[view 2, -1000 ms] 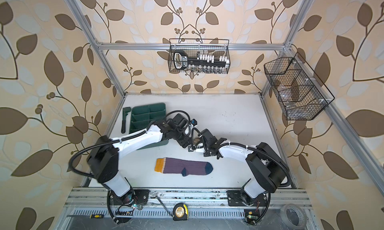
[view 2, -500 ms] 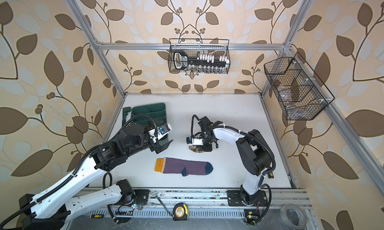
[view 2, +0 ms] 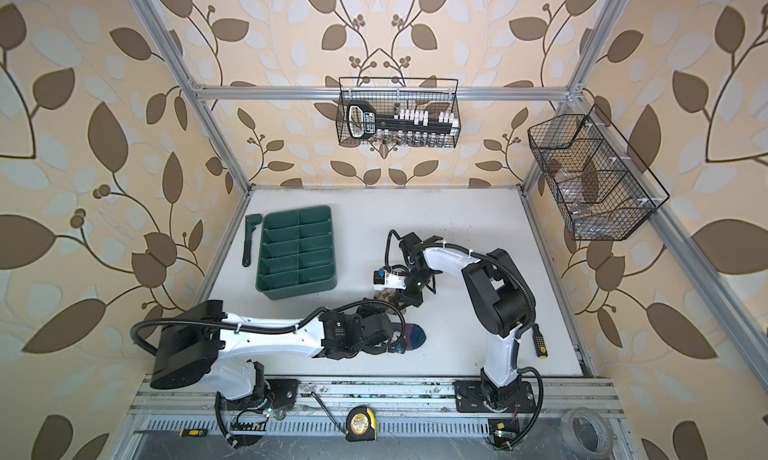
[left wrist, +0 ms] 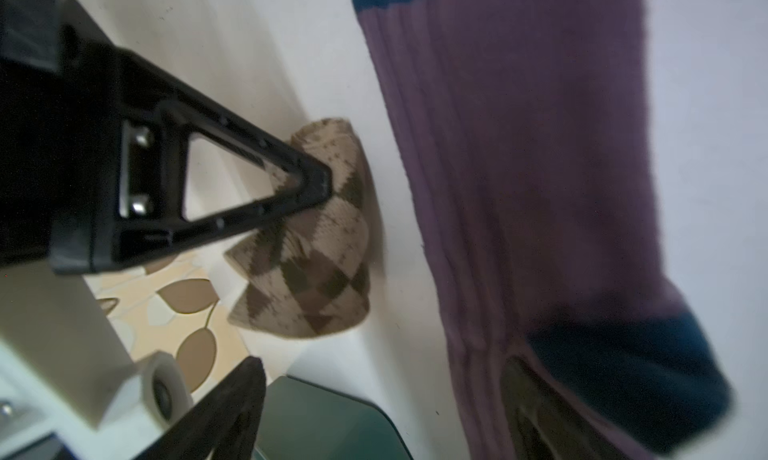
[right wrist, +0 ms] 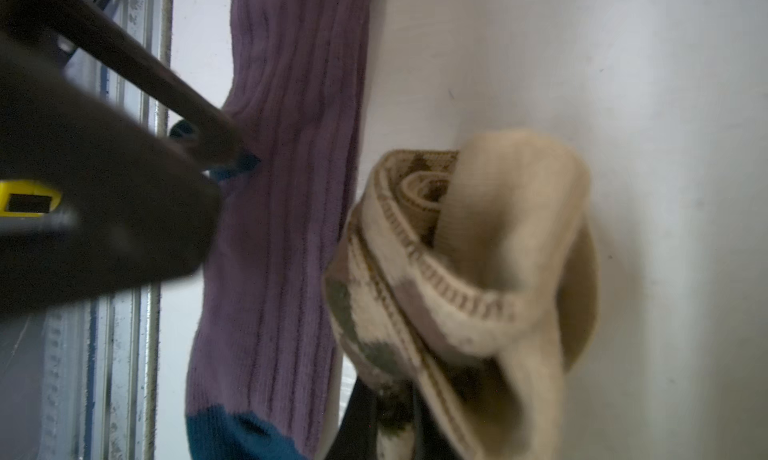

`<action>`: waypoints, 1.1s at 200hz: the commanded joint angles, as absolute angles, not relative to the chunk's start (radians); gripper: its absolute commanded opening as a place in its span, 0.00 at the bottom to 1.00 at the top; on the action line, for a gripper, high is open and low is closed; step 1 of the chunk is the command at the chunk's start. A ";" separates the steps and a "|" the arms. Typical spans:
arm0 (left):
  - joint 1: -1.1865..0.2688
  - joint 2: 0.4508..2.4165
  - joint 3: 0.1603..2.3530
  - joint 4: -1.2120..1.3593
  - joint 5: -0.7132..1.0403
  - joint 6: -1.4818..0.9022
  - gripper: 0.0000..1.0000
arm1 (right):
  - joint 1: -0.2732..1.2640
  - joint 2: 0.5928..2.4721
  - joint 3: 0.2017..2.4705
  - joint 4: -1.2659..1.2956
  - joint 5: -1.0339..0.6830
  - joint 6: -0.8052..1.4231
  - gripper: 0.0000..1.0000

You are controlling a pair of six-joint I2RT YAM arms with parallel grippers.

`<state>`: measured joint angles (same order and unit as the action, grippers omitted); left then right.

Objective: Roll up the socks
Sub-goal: 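Roll the argyle end over with the right gripper while the left gripper regrips, then grasp the rolled argyle sock with the right gripper while the left gripper holds it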

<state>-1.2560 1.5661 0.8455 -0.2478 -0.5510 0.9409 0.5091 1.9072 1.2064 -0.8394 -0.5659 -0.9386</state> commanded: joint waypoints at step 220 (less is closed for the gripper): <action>-0.882 1.932 1.298 -0.756 0.023 0.656 0.00 | 0.138 1.236 0.877 -0.160 -0.551 -0.334 0.39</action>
<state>-0.9192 1.8736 1.2373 -0.5179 -0.1661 0.7036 0.1776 1.3857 0.9585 -0.3500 -0.6670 -0.5011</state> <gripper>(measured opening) 0.174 0.382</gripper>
